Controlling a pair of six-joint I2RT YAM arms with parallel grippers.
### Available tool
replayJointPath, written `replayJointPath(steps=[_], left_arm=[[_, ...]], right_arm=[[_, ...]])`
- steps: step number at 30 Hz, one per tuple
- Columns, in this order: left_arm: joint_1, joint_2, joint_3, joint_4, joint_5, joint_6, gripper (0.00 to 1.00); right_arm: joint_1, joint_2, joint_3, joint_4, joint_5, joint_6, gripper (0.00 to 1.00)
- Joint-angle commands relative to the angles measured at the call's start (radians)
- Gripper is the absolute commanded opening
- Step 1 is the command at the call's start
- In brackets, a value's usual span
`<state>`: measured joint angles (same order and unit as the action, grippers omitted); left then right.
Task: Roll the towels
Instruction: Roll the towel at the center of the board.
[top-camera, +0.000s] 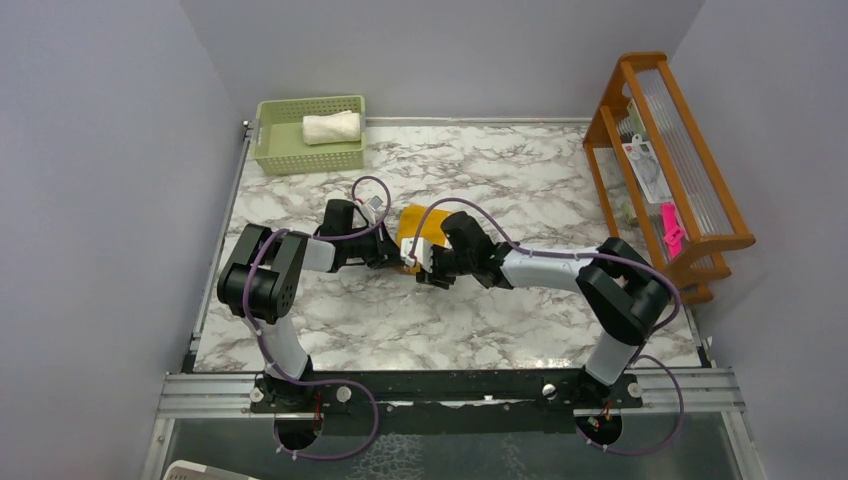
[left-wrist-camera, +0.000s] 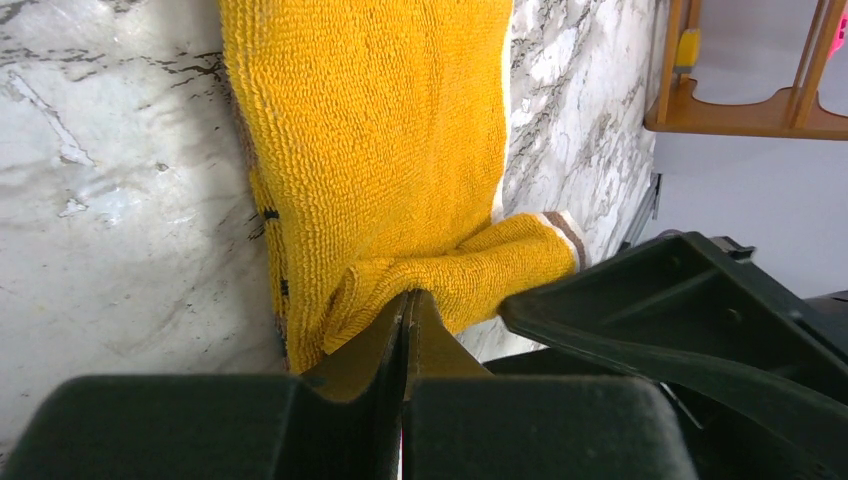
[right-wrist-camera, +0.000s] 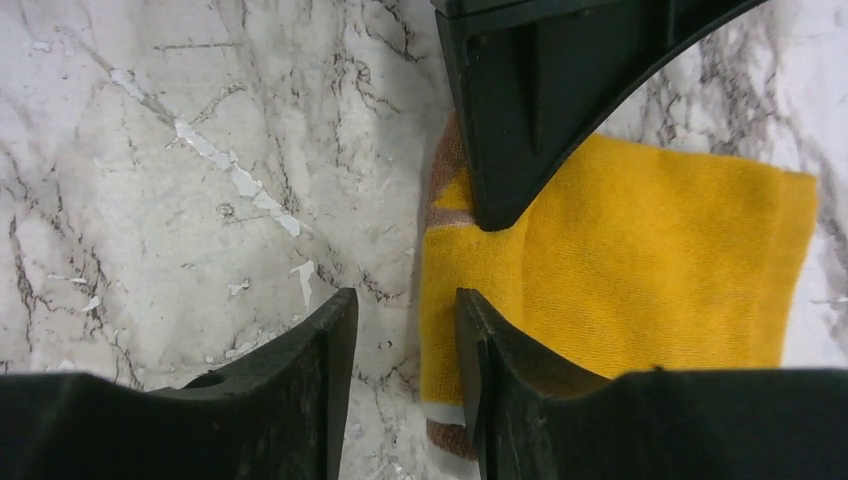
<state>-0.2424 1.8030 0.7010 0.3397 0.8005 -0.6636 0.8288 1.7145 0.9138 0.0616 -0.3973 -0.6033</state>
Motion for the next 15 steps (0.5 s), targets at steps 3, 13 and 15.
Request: replayJointPath(steps=[3, 13, 15], left_arm=[[0.000, 0.077, -0.037, -0.170, -0.207, 0.082, 0.00], [0.005, 0.082, -0.032, -0.174, -0.207, 0.081, 0.00], [0.006, 0.082, -0.032, -0.174, -0.206, 0.082, 0.00]], right_arm=[[0.003, 0.082, 0.056, -0.049, 0.040, -0.002, 0.33], [0.001, 0.107, 0.078, -0.198, 0.026, 0.100, 0.10], [-0.002, 0.119, 0.087, -0.217, 0.016, 0.114, 0.03]])
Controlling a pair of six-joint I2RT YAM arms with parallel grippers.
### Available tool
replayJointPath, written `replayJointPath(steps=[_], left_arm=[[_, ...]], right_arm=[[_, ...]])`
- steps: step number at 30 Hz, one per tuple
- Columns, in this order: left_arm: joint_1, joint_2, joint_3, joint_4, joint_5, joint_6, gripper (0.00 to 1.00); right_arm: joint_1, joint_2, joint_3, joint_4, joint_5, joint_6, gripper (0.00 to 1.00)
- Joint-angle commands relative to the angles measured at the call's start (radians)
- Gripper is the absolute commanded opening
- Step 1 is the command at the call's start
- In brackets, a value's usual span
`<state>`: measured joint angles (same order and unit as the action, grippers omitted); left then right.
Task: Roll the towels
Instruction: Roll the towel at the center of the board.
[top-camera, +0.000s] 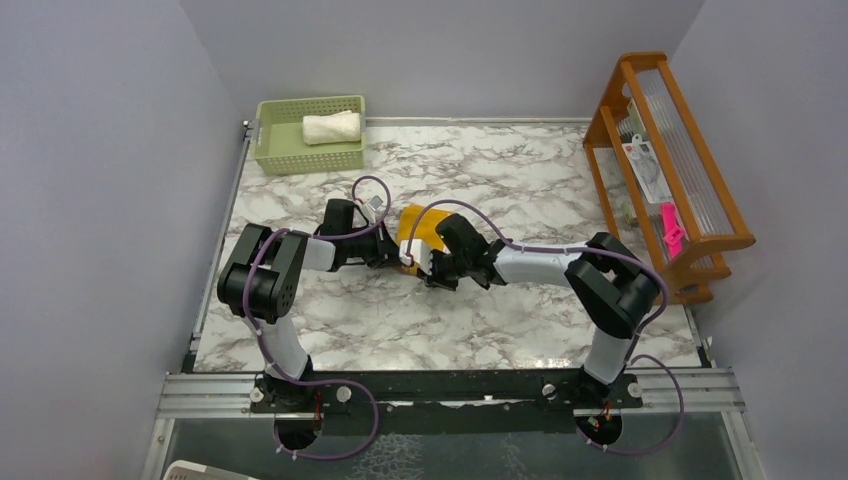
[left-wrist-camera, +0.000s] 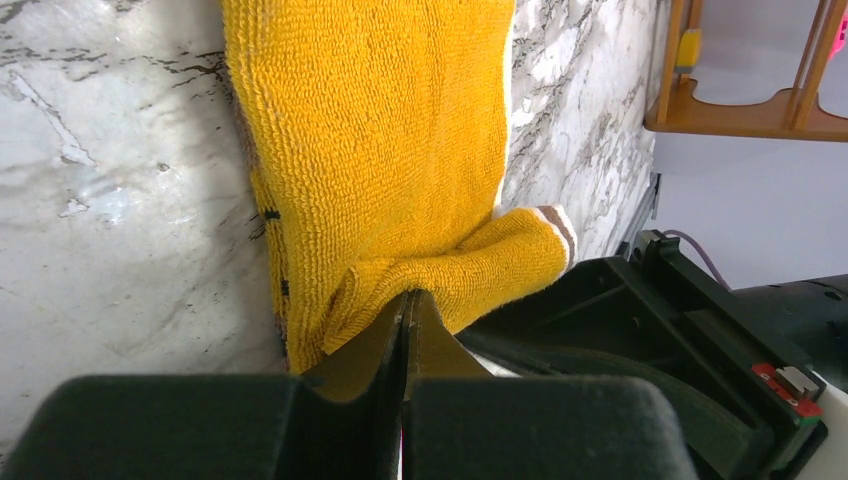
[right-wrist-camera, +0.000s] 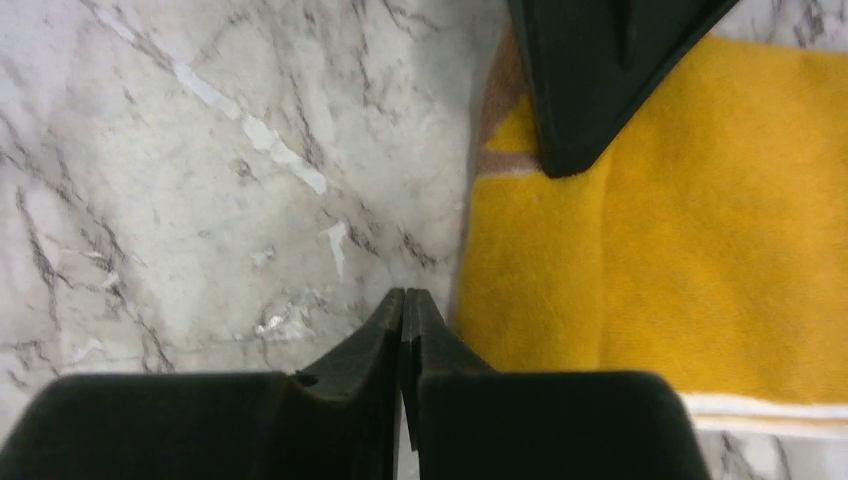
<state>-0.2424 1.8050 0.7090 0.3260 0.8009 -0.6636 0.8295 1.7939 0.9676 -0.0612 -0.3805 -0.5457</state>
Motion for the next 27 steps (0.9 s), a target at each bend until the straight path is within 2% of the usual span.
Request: replayJointPath(steps=[1, 4, 6, 9, 10, 11, 13, 14, 16, 17, 18, 20, 22, 23, 25, 27], left_arm=[[0.006, 0.080, -0.040, -0.159, -0.207, 0.082, 0.00], [0.007, 0.081, -0.042, -0.158, -0.206, 0.080, 0.00], [0.008, 0.078, -0.043, -0.159, -0.206, 0.080, 0.00], [0.009, 0.074, -0.042, -0.157, -0.204, 0.079, 0.00], [0.009, 0.072, -0.041, -0.159, -0.204, 0.079, 0.00], [0.010, 0.069, -0.041, -0.159, -0.204, 0.079, 0.00], [0.011, 0.067, -0.042, -0.158, -0.203, 0.078, 0.00], [0.012, 0.065, -0.043, -0.158, -0.203, 0.078, 0.00], [0.014, 0.062, -0.045, -0.152, -0.201, 0.078, 0.00], [0.015, 0.061, -0.046, -0.150, -0.199, 0.076, 0.00], [0.015, 0.060, -0.046, -0.148, -0.198, 0.075, 0.00], [0.015, 0.060, -0.045, -0.144, -0.195, 0.073, 0.00], [0.017, 0.059, -0.044, -0.148, -0.195, 0.073, 0.00], [0.018, 0.056, -0.045, -0.148, -0.196, 0.073, 0.00], [0.020, 0.053, -0.045, -0.150, -0.197, 0.073, 0.00], [0.020, 0.053, -0.046, -0.151, -0.195, 0.075, 0.00]], right_arm=[[-0.005, 0.043, 0.036, -0.100, -0.007, 0.063, 0.01], [-0.012, 0.029, 0.034, -0.091, -0.018, 0.079, 0.01], [-0.016, 0.001, 0.027, -0.063, -0.016, 0.086, 0.10], [-0.019, -0.084, -0.013, 0.024, 0.001, 0.104, 0.40], [-0.022, -0.117, -0.024, 0.059, 0.005, 0.109, 0.63], [-0.026, -0.146, -0.034, 0.098, 0.010, 0.112, 0.77], [-0.029, -0.227, -0.072, 0.196, 0.066, 0.122, 0.80], [-0.029, -0.283, -0.117, 0.299, 0.123, 0.149, 0.82], [-0.044, -0.382, -0.242, 0.564, 0.248, 0.242, 0.99], [-0.067, -0.406, -0.294, 0.687, 0.277, 0.334, 1.00], [-0.110, -0.410, -0.315, 0.742, 0.253, 0.438, 1.00], [-0.200, -0.367, -0.246, 0.624, -0.017, 0.522, 1.00], [-0.198, -0.320, -0.173, 0.456, -0.179, 0.392, 1.00], [-0.170, -0.315, -0.176, 0.423, -0.196, 0.310, 1.00], [-0.085, -0.334, -0.241, 0.428, -0.086, 0.133, 1.00], [-0.039, -0.351, -0.300, 0.443, -0.058, -0.011, 1.00]])
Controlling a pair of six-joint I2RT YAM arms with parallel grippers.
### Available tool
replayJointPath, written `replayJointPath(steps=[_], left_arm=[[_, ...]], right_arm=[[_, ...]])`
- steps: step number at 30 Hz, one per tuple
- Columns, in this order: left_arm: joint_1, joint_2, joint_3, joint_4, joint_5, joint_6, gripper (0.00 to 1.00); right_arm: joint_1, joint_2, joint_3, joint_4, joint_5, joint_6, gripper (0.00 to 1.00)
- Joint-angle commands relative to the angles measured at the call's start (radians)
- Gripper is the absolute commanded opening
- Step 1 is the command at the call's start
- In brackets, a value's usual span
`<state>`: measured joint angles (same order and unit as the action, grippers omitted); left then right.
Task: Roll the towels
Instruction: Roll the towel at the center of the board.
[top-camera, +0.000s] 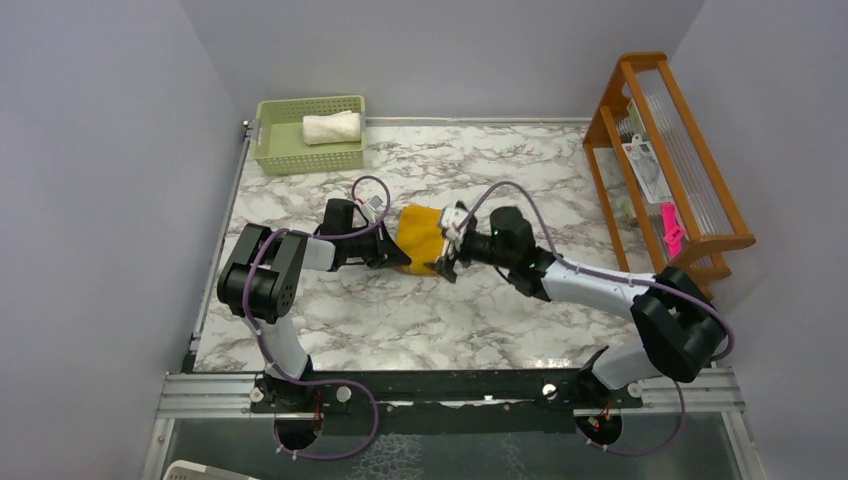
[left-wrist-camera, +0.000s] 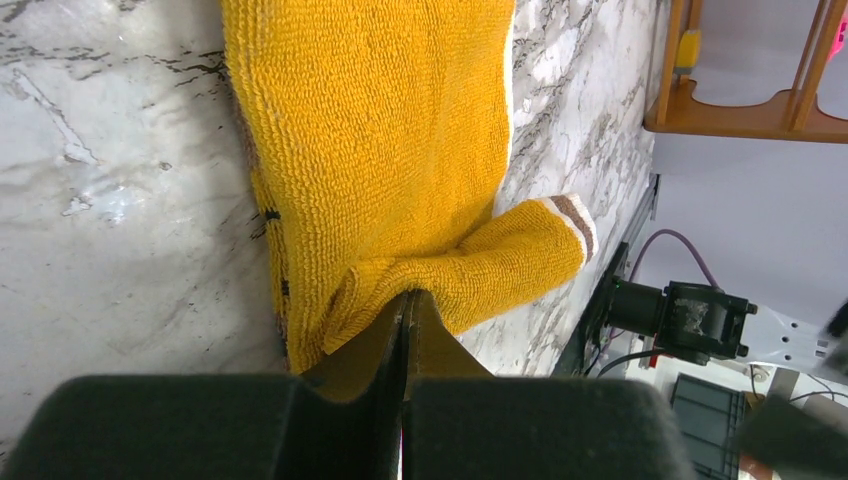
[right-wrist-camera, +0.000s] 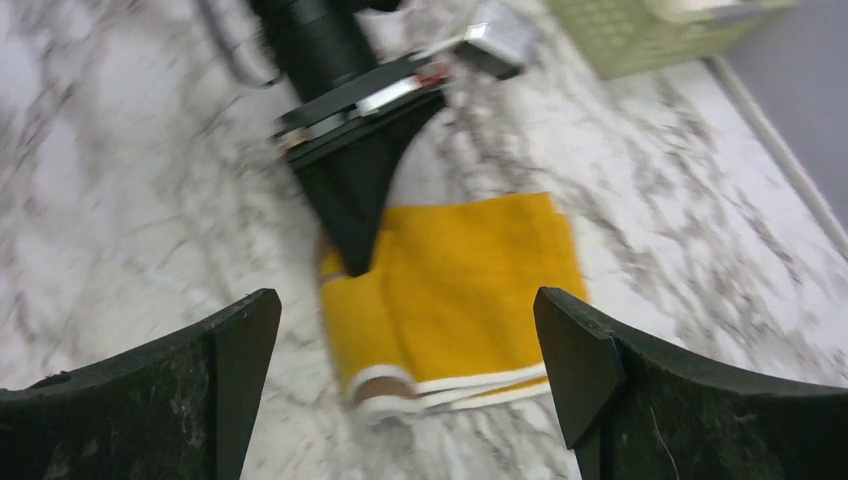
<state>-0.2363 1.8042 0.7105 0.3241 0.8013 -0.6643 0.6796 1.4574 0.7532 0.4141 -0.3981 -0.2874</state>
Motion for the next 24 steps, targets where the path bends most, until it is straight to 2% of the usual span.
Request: replayJointPath(steps=[1, 5, 10, 22, 24], left_arm=[[0.014, 0.053, -0.048, -0.149, -0.197, 0.075, 0.00], [0.014, 0.057, -0.048, -0.149, -0.197, 0.073, 0.00], [0.015, 0.063, -0.045, -0.151, -0.195, 0.073, 0.00], [0.021, 0.069, -0.045, -0.152, -0.193, 0.075, 0.00], [0.022, 0.070, -0.045, -0.152, -0.191, 0.075, 0.00]], right_arm=[[0.121, -0.011, -0.093, -0.044, -0.021, -0.307, 0.98], [0.149, 0.044, -0.053, -0.162, 0.025, -0.466, 0.84], [0.193, 0.139, -0.045, -0.139, 0.115, -0.615, 0.82], [0.207, 0.290, 0.033, -0.084, 0.155, -0.673, 0.68], [0.207, 0.312, 0.052, -0.100, 0.166, -0.678, 0.60]])
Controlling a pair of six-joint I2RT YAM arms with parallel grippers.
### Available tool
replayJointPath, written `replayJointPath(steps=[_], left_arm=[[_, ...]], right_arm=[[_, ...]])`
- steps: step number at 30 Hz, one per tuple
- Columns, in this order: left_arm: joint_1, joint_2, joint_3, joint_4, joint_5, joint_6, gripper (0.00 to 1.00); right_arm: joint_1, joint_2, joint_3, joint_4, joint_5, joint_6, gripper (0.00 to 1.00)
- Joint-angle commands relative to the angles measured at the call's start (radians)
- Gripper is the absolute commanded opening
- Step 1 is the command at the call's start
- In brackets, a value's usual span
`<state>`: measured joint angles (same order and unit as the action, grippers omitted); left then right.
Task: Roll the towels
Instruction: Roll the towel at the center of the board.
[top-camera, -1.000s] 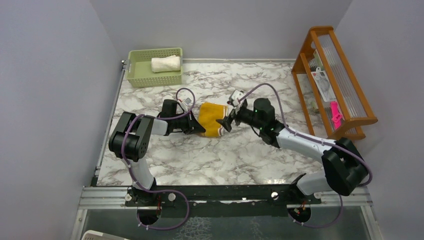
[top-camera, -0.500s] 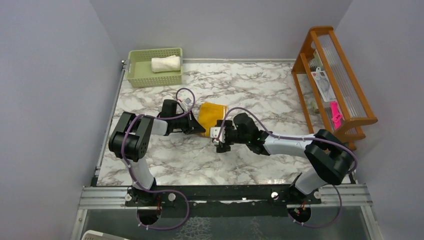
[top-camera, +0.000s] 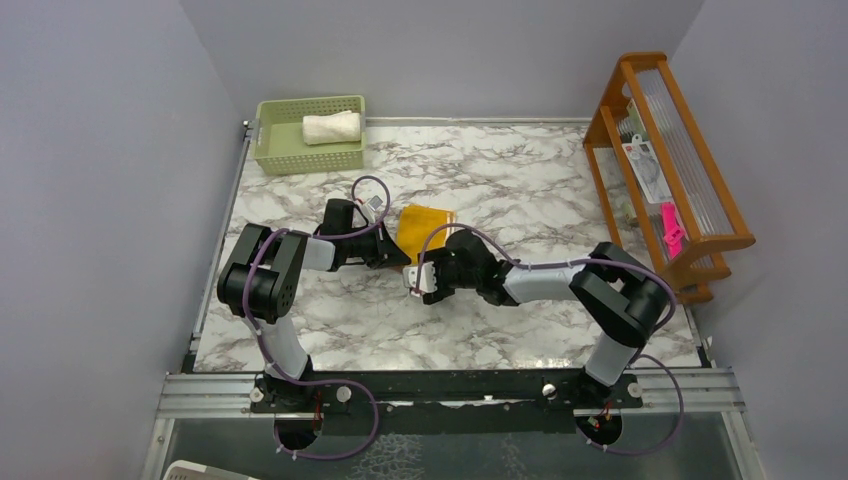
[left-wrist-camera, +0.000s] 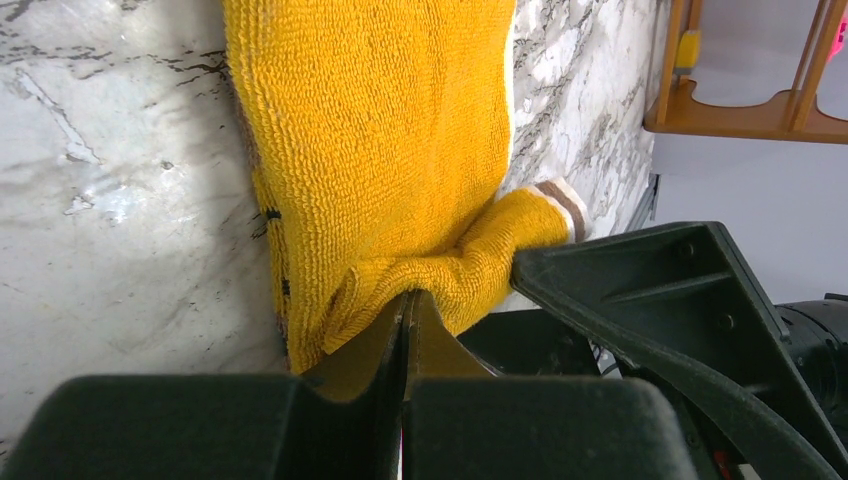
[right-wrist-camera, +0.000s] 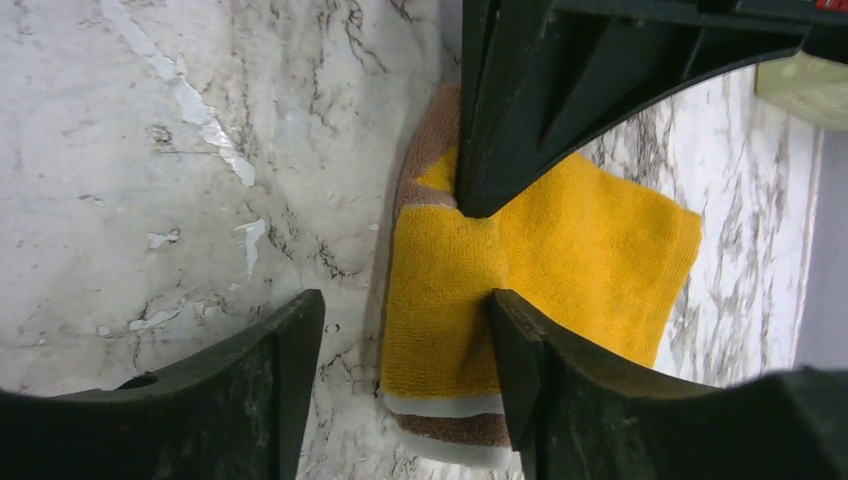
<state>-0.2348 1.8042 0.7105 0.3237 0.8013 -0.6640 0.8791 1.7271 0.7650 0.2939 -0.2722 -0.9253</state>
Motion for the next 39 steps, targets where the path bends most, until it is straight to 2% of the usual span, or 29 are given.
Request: replayJointPath(steps=[1, 4, 9, 15, 17, 19, 20, 23, 27, 30, 36, 39], left_arm=[[0.021, 0.070, -0.046, -0.152, -0.189, 0.075, 0.00], [0.023, 0.069, -0.046, -0.153, -0.189, 0.073, 0.00], [0.026, 0.068, -0.042, -0.152, -0.186, 0.072, 0.00], [0.035, 0.032, -0.037, -0.162, -0.174, 0.062, 0.00], [0.040, 0.018, -0.033, -0.168, -0.168, 0.060, 0.00], [0.043, 0.010, -0.027, -0.176, -0.165, 0.062, 0.00], [0.044, 0.008, -0.024, -0.180, -0.164, 0.063, 0.00], [0.049, -0.007, -0.017, -0.183, -0.156, 0.061, 0.00], [0.061, -0.065, -0.004, -0.185, -0.137, 0.052, 0.00], [0.083, -0.156, 0.028, -0.207, -0.124, 0.051, 0.00], [0.156, -0.298, 0.088, -0.272, -0.113, 0.060, 0.00], [0.181, -0.327, 0.088, -0.288, -0.095, 0.064, 0.00]], right_arm=[[0.007, 0.053, 0.055, -0.002, 0.046, -0.042, 0.58], [0.008, 0.078, 0.098, -0.077, 0.053, -0.034, 0.48], [0.008, 0.085, 0.101, -0.108, 0.054, -0.017, 0.47], [0.008, 0.108, 0.133, -0.192, 0.074, 0.039, 0.36], [0.007, 0.111, 0.153, -0.225, 0.073, 0.065, 0.26], [0.006, 0.115, 0.171, -0.257, 0.074, 0.100, 0.08], [0.006, 0.117, 0.177, -0.268, 0.074, 0.119, 0.02], [-0.008, 0.117, 0.203, -0.295, 0.061, 0.227, 0.01], [-0.077, 0.121, 0.276, -0.390, -0.121, 0.405, 0.01], [-0.118, 0.118, 0.310, -0.435, -0.268, 0.475, 0.01], [-0.160, 0.126, 0.338, -0.459, -0.450, 0.595, 0.01], [-0.187, 0.137, 0.350, -0.438, -0.496, 0.722, 0.01]])
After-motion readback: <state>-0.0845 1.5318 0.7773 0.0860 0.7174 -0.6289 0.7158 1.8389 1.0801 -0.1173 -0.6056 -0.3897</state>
